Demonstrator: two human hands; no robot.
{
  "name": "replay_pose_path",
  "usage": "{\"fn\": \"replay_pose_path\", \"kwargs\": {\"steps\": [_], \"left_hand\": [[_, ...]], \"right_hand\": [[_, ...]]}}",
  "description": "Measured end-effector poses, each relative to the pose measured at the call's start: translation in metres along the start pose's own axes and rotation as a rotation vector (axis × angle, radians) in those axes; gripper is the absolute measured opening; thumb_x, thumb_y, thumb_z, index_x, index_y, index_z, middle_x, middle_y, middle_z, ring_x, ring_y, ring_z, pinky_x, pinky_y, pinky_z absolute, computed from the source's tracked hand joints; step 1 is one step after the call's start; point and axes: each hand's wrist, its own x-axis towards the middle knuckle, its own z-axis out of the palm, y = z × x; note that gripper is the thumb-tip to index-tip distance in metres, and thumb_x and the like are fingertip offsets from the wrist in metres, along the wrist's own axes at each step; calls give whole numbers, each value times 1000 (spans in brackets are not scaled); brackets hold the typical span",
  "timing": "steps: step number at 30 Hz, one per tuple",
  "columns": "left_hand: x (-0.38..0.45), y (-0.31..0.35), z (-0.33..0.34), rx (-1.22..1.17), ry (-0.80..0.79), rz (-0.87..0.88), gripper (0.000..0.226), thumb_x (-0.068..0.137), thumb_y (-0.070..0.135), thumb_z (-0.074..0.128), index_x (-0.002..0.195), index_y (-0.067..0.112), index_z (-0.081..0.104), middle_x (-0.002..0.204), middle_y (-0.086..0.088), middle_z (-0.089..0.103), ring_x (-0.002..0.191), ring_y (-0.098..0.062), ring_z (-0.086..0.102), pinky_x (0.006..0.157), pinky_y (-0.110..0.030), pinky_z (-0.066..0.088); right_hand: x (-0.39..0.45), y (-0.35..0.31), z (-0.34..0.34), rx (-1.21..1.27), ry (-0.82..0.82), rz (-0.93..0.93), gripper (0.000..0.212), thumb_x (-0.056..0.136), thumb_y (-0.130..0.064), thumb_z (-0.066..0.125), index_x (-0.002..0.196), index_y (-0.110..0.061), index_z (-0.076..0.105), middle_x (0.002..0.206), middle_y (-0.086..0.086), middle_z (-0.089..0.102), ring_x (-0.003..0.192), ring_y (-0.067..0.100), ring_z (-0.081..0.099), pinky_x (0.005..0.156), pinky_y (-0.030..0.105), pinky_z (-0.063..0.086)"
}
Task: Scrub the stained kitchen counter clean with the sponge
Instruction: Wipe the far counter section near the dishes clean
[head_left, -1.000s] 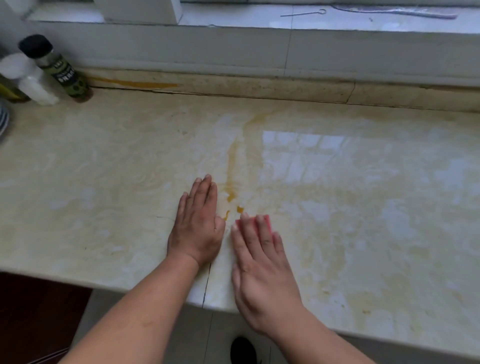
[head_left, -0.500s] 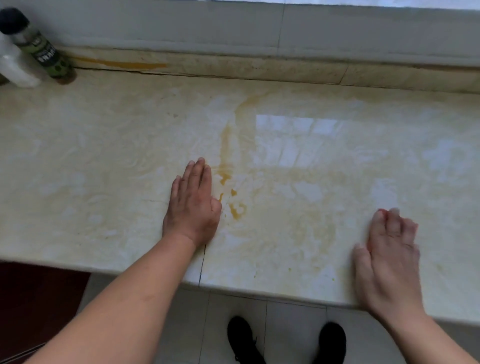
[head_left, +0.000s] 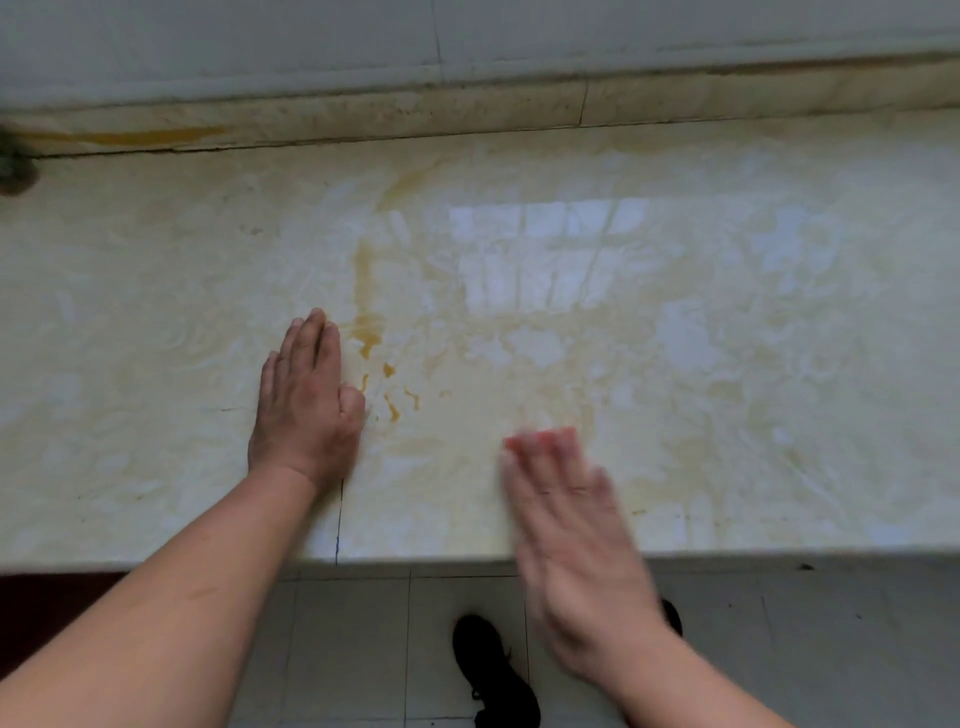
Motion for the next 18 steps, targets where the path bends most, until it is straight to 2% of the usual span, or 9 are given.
{"fn": "replay_pose_path", "kwargs": {"steps": [1,5,8,10,13,15,16,18], "left_hand": [[0,1,-1,-2,-4,-3,85,85,38,19,165,12,16,175,-3,4,160,-15,-1,130,-43,3],[-1,3,-3,-19,-6,-5,85,84,38,19,165,11,15,175,-2,4,160,-15,-1,130,-41,1],[-2,6,-3,-15,-25,-3,87,83,39,17,165,11,14,175,-2,2,160,-15,-3,130,-41,0],[-2,5,-5,-25,-22,-5,90,81,42,14,165,11,13,175,-3,1,160,-15,-4,130,-41,0],[-2,6,-8,-37,-42,0,93,78,44,8,165,13,8,175,0,-4,159,-12,-10,129,-39,-5],[-1,4,-9,-54,-66,-4,91,79,43,9,166,15,3,174,2,-10,157,-9,-17,128,-36,-10],[1,2,-10,-65,-91,5,89,81,42,13,166,16,1,173,3,-14,155,-6,-21,127,-35,-12],[5,-3,-16,-90,-162,34,87,85,41,21,165,18,-3,172,6,-21,151,-3,-28,127,-38,-13]], "right_hand": [[-13,30,-10,-13,2,58,71,100,-30,36,161,-27,1,169,-9,-11,155,20,-12,122,43,1],[-45,139,-60,-20,-20,420,67,97,-43,24,161,-26,12,169,-12,-5,156,17,-7,119,62,19],[-46,165,-66,-54,0,482,72,94,-46,26,161,-23,16,169,-12,-4,156,18,-7,118,65,19],[-34,152,-54,-82,20,362,74,93,-47,31,160,-18,21,170,-7,1,156,22,-3,115,59,22],[-10,94,-31,-143,27,-9,67,101,-52,21,156,-15,30,166,8,23,154,34,15,115,40,19],[12,43,-15,-152,35,-213,61,99,-43,32,152,-13,41,161,10,34,149,36,30,112,40,25],[23,21,-9,-145,14,-270,65,92,-40,43,150,-13,45,161,9,36,147,37,34,111,42,28],[46,-11,-1,-131,-73,-313,78,78,-40,53,151,-14,44,163,6,32,147,37,34,110,46,29]]}}
